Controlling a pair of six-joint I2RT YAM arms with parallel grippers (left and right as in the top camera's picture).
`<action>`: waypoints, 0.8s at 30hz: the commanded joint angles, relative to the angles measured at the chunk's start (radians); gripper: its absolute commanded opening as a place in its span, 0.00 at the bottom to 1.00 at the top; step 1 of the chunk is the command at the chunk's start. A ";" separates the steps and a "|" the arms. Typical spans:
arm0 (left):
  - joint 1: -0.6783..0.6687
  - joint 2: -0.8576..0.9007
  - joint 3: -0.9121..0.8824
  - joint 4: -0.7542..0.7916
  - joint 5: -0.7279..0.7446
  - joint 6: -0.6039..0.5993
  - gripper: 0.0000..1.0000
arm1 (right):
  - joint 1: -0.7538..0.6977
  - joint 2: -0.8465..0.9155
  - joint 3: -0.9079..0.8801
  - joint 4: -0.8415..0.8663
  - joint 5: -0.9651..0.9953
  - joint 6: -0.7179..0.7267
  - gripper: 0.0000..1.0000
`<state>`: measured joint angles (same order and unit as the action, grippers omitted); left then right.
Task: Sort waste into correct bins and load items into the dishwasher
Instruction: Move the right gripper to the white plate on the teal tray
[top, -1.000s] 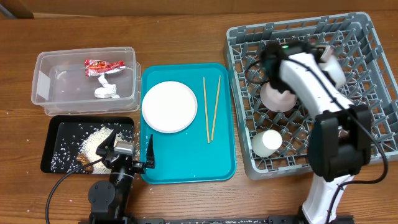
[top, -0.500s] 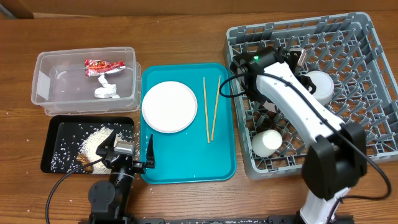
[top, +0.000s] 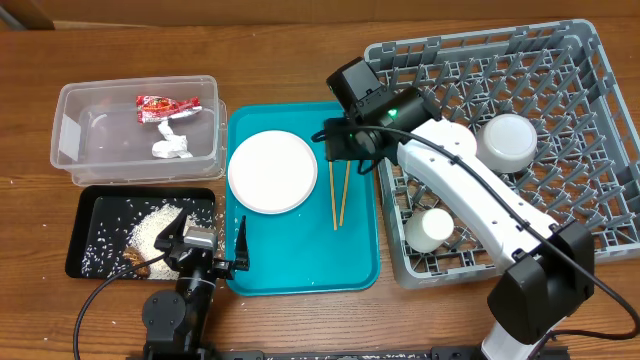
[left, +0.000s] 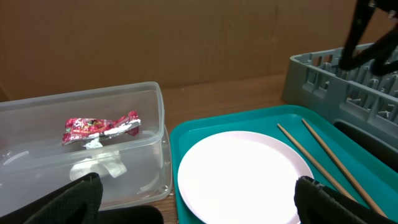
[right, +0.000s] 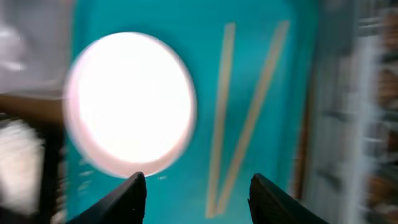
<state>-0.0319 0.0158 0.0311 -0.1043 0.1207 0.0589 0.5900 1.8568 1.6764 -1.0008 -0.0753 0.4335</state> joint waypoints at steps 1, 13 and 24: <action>0.006 -0.011 -0.010 0.004 0.002 0.008 1.00 | 0.006 0.033 -0.061 0.077 -0.172 0.068 0.55; 0.006 -0.011 -0.010 0.004 0.003 0.008 1.00 | 0.043 0.256 -0.096 0.202 -0.087 0.239 0.52; 0.006 -0.011 -0.010 0.004 0.003 0.008 1.00 | 0.040 0.287 -0.095 0.169 -0.082 0.298 0.04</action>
<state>-0.0319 0.0158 0.0303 -0.1043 0.1204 0.0589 0.6353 2.1628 1.5810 -0.8181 -0.1749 0.7151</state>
